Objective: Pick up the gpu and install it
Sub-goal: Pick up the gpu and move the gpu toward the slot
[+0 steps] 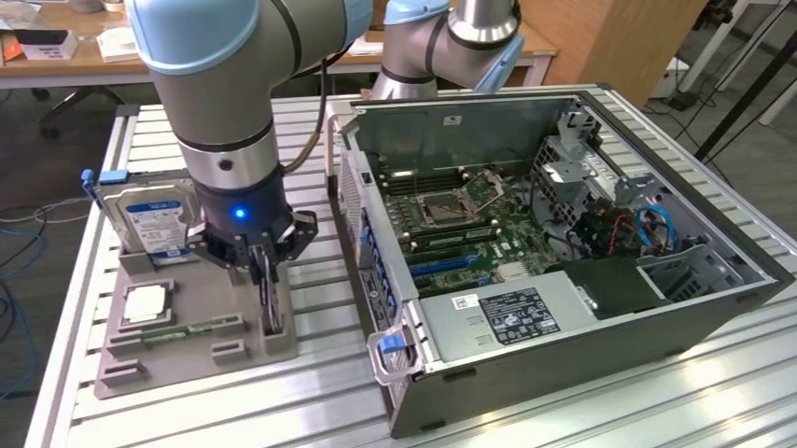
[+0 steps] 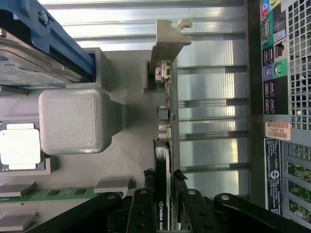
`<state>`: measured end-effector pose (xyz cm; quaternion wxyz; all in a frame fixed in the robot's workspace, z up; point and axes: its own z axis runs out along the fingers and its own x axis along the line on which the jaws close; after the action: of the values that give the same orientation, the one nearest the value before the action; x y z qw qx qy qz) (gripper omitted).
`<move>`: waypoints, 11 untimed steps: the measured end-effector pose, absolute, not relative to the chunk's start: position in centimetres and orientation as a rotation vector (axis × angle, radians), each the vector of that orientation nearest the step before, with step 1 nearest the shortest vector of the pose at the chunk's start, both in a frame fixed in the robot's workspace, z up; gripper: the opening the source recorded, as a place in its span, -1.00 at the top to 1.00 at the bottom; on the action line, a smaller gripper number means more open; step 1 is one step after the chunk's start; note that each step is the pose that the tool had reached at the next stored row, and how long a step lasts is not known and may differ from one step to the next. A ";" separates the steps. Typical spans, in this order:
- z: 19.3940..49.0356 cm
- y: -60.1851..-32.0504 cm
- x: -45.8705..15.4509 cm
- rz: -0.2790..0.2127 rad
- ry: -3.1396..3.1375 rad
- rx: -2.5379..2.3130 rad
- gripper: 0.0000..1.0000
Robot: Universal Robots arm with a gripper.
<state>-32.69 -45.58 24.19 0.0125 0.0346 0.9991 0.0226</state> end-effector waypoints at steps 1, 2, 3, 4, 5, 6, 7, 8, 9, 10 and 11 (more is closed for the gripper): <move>24.2 -45.6 -32.7 0.071 3.114 0.108 0.47; 24.3 -45.6 -32.7 0.071 3.114 0.108 0.47; 24.3 -45.6 -32.7 0.071 3.114 0.108 0.47; 24.3 -45.6 -32.7 0.071 3.114 0.108 0.47; 24.3 -45.6 -32.7 0.071 3.114 0.108 0.47; 24.3 -45.6 -32.7 0.071 3.114 0.108 0.47; 24.3 -45.6 -32.7 0.071 3.114 0.108 0.47; 24.3 -45.6 -32.7 0.071 3.114 0.108 0.47; 24.3 -45.6 -32.7 0.071 3.114 0.108 0.47; 24.3 -45.6 -32.7 0.070 3.114 0.108 0.47; 24.3 -45.6 -32.7 0.070 3.114 0.108 0.47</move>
<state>-32.69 -45.58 24.27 0.0125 0.0346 0.9991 0.0226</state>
